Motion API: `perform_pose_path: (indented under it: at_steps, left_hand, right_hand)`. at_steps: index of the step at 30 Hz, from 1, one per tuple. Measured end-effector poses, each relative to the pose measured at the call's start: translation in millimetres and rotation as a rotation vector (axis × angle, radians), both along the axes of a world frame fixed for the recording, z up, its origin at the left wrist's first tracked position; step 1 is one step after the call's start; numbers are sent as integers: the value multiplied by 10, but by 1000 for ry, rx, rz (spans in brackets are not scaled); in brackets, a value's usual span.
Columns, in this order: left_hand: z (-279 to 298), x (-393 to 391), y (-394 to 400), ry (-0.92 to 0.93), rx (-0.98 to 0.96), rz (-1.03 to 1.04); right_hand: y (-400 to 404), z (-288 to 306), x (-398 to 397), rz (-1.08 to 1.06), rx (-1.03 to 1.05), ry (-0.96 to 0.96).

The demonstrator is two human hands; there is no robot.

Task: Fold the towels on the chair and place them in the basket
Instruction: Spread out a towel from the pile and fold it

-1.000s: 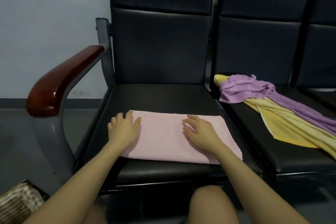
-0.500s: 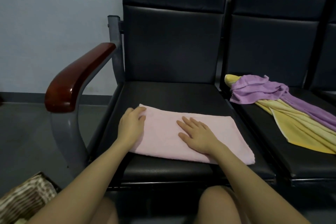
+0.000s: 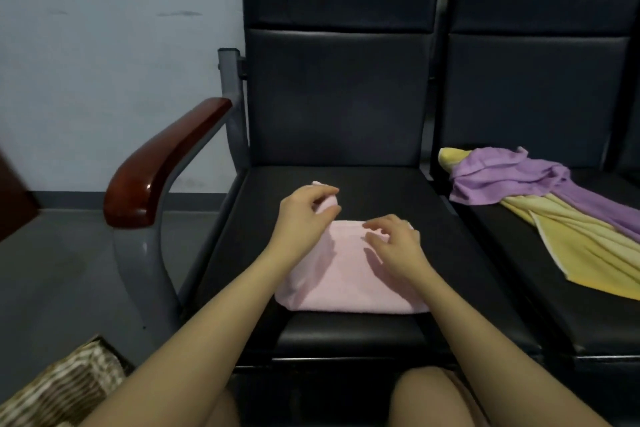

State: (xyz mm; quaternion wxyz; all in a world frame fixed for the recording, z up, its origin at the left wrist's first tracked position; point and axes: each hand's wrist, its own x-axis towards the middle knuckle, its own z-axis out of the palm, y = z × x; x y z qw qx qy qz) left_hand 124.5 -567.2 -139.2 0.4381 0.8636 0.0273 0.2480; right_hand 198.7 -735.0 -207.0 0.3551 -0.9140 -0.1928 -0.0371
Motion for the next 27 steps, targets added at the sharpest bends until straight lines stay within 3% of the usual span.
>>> perform_pose_path:
  at_steps: [3, 6, 14, 17, 21, 24, 27]
  left_hand:
    - [12, 164, -336, -18, -1, -47]
    - [-35, 353, -678, 8, 19, -42]
    - [-235, 604, -1020, 288, 140, -167]
    - [-351, 562, -740, 288, 391, -32]
    - [-487, 421, -489, 314, 580, -39]
    - [-558, 328, -430, 433, 738, -68]
    - [-640, 295, -394, 655, 772, -144]
  right_hand:
    - [-428, 4, 46, -137, -20, 29]
    - [-666, 2, 25, -128, 9, 96]
    - [-732, -49, 152, -214, 343, 183]
    - [-701, -57, 206, -244, 322, 140]
    - [-649, 7, 208, -221, 433, 52]
    - [-606, 87, 157, -237, 154, -29]
    - [-542, 93, 146, -107, -143, -55]
